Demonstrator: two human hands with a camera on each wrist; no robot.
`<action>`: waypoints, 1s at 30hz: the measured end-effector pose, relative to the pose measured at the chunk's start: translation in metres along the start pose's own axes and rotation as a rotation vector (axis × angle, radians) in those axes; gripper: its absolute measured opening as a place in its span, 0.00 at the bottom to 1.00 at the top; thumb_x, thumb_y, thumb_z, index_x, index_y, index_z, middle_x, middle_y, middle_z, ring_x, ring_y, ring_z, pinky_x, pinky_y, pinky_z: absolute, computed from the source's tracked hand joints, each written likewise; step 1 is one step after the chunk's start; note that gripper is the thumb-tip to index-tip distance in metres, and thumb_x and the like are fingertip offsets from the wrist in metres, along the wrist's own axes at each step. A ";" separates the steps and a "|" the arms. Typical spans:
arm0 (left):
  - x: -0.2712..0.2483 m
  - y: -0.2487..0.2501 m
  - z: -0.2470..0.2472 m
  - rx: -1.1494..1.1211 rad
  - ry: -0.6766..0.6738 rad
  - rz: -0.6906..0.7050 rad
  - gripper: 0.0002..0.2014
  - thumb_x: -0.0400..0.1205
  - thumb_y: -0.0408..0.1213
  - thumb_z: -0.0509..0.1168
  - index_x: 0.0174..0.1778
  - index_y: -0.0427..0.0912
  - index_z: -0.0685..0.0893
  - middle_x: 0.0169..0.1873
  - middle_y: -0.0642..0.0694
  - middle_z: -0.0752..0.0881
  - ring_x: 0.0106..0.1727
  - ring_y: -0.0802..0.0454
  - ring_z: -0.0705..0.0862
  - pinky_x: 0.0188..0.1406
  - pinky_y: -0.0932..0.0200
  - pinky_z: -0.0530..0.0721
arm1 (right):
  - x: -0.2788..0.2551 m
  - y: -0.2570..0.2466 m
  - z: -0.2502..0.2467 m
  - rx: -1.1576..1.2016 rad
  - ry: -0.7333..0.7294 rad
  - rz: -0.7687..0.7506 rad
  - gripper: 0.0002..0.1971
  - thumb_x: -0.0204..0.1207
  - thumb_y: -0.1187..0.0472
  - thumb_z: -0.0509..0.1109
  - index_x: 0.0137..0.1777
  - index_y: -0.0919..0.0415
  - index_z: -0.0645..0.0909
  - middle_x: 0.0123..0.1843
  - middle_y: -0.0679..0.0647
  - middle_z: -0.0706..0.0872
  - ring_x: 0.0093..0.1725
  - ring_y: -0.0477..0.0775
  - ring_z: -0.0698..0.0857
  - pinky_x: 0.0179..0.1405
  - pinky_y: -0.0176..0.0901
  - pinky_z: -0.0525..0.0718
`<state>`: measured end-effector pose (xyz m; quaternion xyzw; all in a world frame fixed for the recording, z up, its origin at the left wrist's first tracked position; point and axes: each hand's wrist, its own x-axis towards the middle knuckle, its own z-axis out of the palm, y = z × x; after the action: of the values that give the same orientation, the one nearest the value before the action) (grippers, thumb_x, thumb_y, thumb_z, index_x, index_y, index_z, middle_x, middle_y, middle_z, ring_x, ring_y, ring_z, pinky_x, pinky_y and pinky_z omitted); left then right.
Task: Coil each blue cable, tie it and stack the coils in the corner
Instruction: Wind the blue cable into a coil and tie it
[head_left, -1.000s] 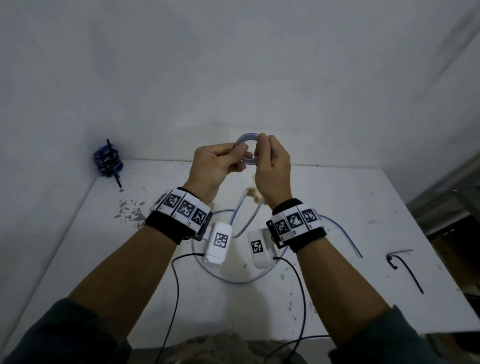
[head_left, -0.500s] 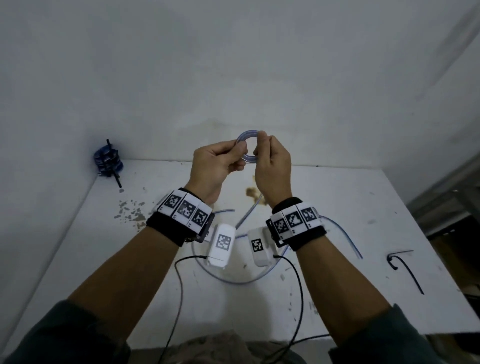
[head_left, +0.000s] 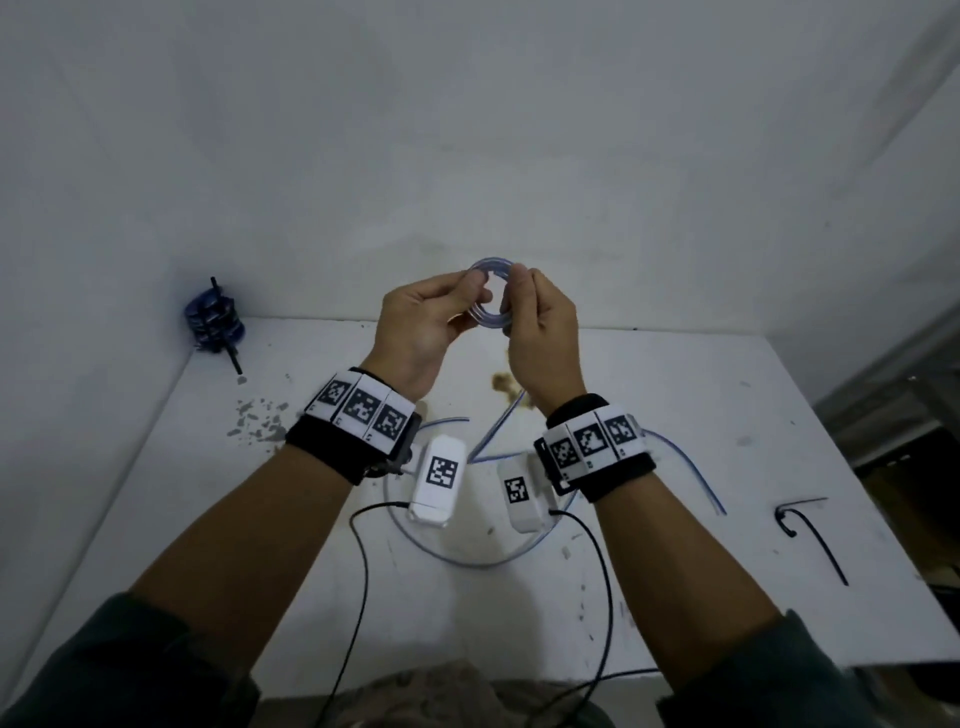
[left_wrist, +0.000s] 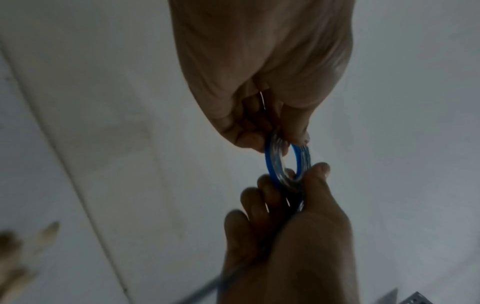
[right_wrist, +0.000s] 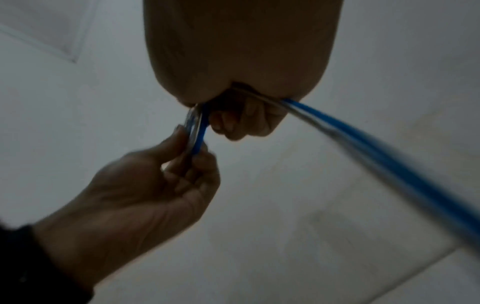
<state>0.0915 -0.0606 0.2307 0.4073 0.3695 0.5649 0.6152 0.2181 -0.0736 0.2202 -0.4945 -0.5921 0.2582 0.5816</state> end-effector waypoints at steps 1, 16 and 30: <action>0.000 0.000 -0.004 0.018 -0.040 -0.037 0.06 0.82 0.31 0.68 0.49 0.34 0.89 0.36 0.44 0.89 0.40 0.52 0.85 0.46 0.58 0.85 | 0.001 0.001 -0.003 -0.040 -0.018 -0.017 0.19 0.88 0.56 0.56 0.33 0.56 0.72 0.28 0.45 0.73 0.28 0.43 0.70 0.32 0.38 0.70; -0.004 -0.004 0.003 -0.008 -0.081 0.038 0.09 0.82 0.28 0.67 0.56 0.32 0.88 0.43 0.41 0.92 0.46 0.49 0.89 0.49 0.56 0.87 | -0.001 -0.004 0.004 0.058 -0.007 -0.013 0.14 0.88 0.60 0.59 0.42 0.58 0.82 0.31 0.37 0.81 0.34 0.37 0.78 0.39 0.39 0.78; 0.001 -0.003 0.009 0.082 0.001 0.094 0.06 0.82 0.30 0.69 0.49 0.35 0.90 0.35 0.45 0.89 0.38 0.51 0.84 0.42 0.57 0.84 | 0.009 -0.008 -0.002 0.035 0.093 -0.023 0.17 0.88 0.58 0.59 0.34 0.57 0.73 0.30 0.53 0.75 0.30 0.49 0.71 0.32 0.43 0.71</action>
<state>0.1013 -0.0607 0.2316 0.4487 0.3732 0.5778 0.5705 0.2191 -0.0686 0.2312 -0.4888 -0.5654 0.2389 0.6199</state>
